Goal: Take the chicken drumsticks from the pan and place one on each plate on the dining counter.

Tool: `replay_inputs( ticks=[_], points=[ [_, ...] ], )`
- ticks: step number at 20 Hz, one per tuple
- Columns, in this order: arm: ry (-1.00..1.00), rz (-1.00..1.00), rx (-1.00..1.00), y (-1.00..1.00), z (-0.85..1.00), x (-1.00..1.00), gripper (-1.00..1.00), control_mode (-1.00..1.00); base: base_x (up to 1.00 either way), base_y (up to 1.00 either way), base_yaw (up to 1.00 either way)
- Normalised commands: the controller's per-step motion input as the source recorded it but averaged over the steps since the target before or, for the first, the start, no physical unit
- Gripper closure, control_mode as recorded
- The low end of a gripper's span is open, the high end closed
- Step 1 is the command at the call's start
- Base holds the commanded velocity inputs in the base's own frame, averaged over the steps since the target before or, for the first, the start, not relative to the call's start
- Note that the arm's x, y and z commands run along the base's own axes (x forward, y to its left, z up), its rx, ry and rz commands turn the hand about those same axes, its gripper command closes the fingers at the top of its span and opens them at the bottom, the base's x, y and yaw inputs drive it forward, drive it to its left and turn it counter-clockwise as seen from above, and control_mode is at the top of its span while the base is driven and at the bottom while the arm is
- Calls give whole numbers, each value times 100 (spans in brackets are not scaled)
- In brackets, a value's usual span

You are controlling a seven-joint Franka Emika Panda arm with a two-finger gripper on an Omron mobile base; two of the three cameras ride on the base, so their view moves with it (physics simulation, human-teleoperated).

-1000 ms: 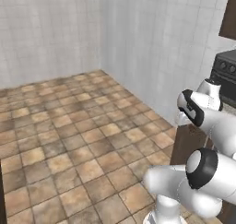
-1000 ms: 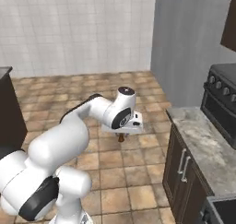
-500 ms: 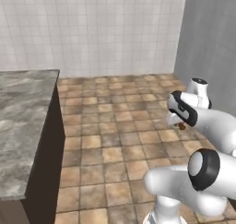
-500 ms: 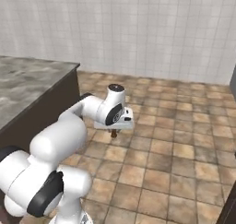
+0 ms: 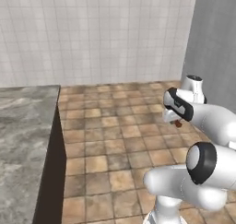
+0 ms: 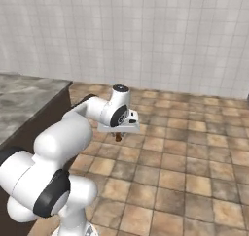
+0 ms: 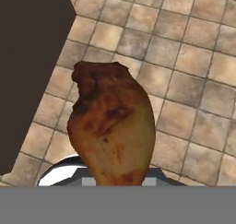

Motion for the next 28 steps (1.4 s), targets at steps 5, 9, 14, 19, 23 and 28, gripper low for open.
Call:
replay_inputs(
  ticks=[5, 9, 14, 19, 23, 28],
  points=[
    [0, 0, 0, 0, 0, 0, 100, 100, 100, 23, 0],
    [0, 0, 0, 0, 0, 0, 100, 100, 100, 23, 0],
    [0, 0, 0, 0, 0, 0, 100, 100, 100, 27, 0],
    [0, 0, 0, 0, 0, 0, 100, 100, 100, 34, 0],
    [0, 0, 0, 0, 0, 0, 100, 100, 100, 35, 7],
    [0, 0, 0, 0, 0, 0, 100, 100, 100, 25, 18]
  ],
)
